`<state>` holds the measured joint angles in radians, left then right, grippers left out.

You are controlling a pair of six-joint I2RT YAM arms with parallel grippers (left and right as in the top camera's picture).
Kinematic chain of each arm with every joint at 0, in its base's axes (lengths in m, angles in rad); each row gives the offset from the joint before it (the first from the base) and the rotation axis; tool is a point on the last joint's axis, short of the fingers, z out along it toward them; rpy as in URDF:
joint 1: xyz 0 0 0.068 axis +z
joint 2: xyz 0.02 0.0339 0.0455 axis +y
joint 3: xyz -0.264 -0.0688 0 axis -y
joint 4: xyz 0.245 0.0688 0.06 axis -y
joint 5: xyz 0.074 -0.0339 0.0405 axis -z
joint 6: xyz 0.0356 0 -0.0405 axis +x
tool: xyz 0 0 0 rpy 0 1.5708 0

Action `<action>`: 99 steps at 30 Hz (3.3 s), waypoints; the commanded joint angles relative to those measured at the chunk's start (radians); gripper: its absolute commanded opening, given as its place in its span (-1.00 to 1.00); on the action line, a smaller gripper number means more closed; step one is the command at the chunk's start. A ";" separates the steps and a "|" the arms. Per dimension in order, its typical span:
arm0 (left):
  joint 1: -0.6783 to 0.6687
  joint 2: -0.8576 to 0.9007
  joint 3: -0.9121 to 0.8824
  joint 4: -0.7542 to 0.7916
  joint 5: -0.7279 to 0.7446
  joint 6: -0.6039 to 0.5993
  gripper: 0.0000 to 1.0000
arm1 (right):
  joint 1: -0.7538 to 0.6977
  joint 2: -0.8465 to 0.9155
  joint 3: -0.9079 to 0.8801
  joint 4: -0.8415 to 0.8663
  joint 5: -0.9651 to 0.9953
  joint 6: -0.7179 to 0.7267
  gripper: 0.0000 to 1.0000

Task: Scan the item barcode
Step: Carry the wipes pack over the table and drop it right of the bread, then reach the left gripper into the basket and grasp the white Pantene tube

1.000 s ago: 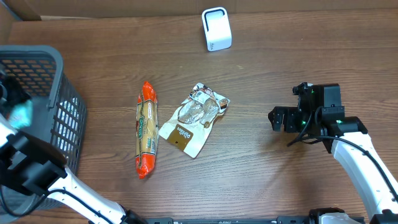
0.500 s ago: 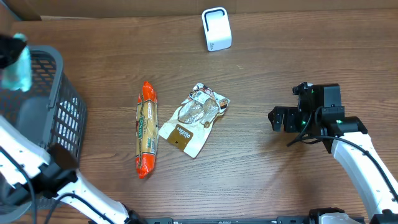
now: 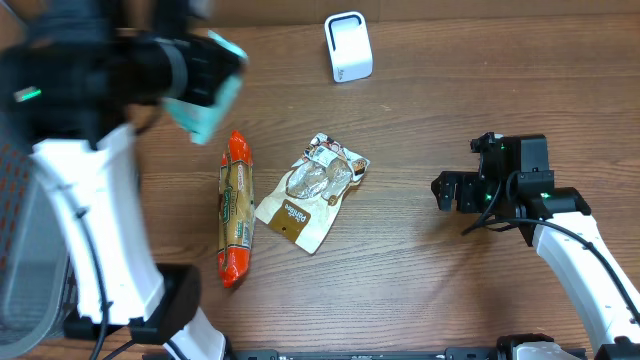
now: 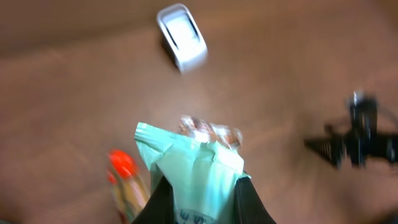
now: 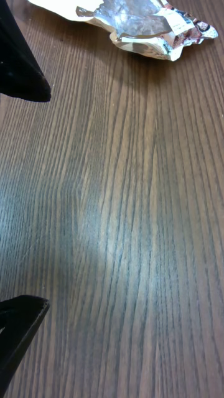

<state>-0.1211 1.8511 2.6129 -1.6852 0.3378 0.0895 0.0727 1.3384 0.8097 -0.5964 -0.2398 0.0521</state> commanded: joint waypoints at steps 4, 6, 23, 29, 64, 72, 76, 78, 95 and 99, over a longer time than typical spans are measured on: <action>-0.206 0.064 -0.294 0.050 -0.093 -0.159 -0.89 | 0.005 -0.002 0.020 0.004 -0.008 0.000 1.00; -0.271 0.092 -0.415 0.103 -0.076 -0.182 -0.88 | 0.005 -0.002 0.020 0.004 -0.008 0.000 1.00; -0.520 0.215 -0.778 0.441 -0.049 -0.308 0.98 | 0.005 -0.002 0.020 0.004 -0.008 0.000 1.00; -0.467 0.211 -0.672 0.376 -0.076 -0.295 0.99 | 0.005 -0.002 0.020 0.004 -0.009 0.000 1.00; 0.955 -0.063 -0.353 0.069 -0.152 -0.224 0.82 | 0.005 -0.002 0.020 0.004 -0.008 0.000 1.00; 1.006 -0.060 -0.589 0.303 -0.127 -0.149 0.84 | 0.005 -0.002 0.020 0.004 -0.008 0.000 1.00; 0.982 -0.058 -0.732 0.414 -0.063 -0.088 0.87 | 0.005 -0.002 0.020 0.004 -0.008 0.000 1.00; 0.971 -0.058 -0.806 0.461 -0.056 -0.066 0.89 | 0.005 -0.002 0.020 0.004 -0.008 0.000 1.00; 0.958 -0.056 -1.387 0.932 -0.056 0.096 0.98 | 0.005 -0.002 0.020 0.004 -0.008 0.000 1.00; 0.958 -0.056 -1.466 1.032 -0.056 0.098 0.90 | 0.005 -0.002 0.020 0.004 -0.008 0.000 1.00</action>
<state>0.8425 1.7947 1.1988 -0.6716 0.2615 0.1459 0.0727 1.3380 0.8097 -0.5961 -0.2398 0.0525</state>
